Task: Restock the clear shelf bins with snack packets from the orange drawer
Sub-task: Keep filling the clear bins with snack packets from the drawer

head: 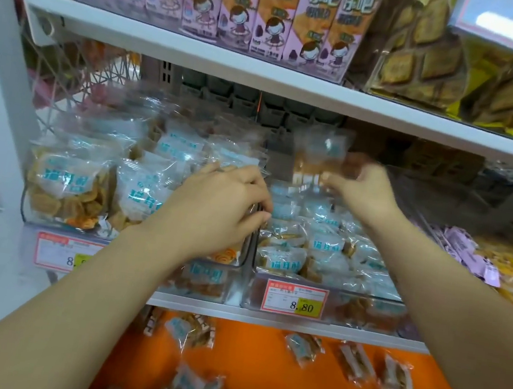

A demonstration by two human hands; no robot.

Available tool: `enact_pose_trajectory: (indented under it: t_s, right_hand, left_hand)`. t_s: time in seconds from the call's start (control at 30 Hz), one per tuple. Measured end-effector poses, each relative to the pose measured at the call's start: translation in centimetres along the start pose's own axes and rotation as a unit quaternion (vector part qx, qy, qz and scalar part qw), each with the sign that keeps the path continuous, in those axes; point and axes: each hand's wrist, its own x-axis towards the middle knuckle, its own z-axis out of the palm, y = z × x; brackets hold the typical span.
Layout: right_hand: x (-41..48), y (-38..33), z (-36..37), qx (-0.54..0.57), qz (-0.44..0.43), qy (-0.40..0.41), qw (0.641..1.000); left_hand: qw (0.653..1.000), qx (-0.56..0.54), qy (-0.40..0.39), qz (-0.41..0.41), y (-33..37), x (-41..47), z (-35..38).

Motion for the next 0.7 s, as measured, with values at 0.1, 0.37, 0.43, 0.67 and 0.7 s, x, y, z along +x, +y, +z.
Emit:
enact_pose_trajectory:
  t_s: [0.1,0.37,0.43,0.67,0.7]
  right_hand:
    - [2.3,0.5,2.5,0.090,0.093,0.035,0.991]
    - [7.9,1.9,8.3,-0.072,0.062,0.084,0.992]
    - [8.7,2.2,8.4,-0.083,0.052,0.108,0.989]
    - [9.4,3.1,8.3,-0.246,-0.004,0.019,0.969]
    - [9.3,3.1,8.2,-0.240,-0.008,0.013,0.971]
  left_hand:
    - [1.000,-0.001,0.008,0.000,0.0,0.0,0.2]
    - [0.999,-0.009,0.038,0.018,-0.5,0.0,0.6]
    - [0.999,-0.006,0.045,0.022,-0.6,0.0,0.8]
    - [0.999,-0.006,0.047,0.023,-0.6,0.1,1.1]
    - [0.998,-0.008,0.049,0.024,-0.6,0.1,1.1]
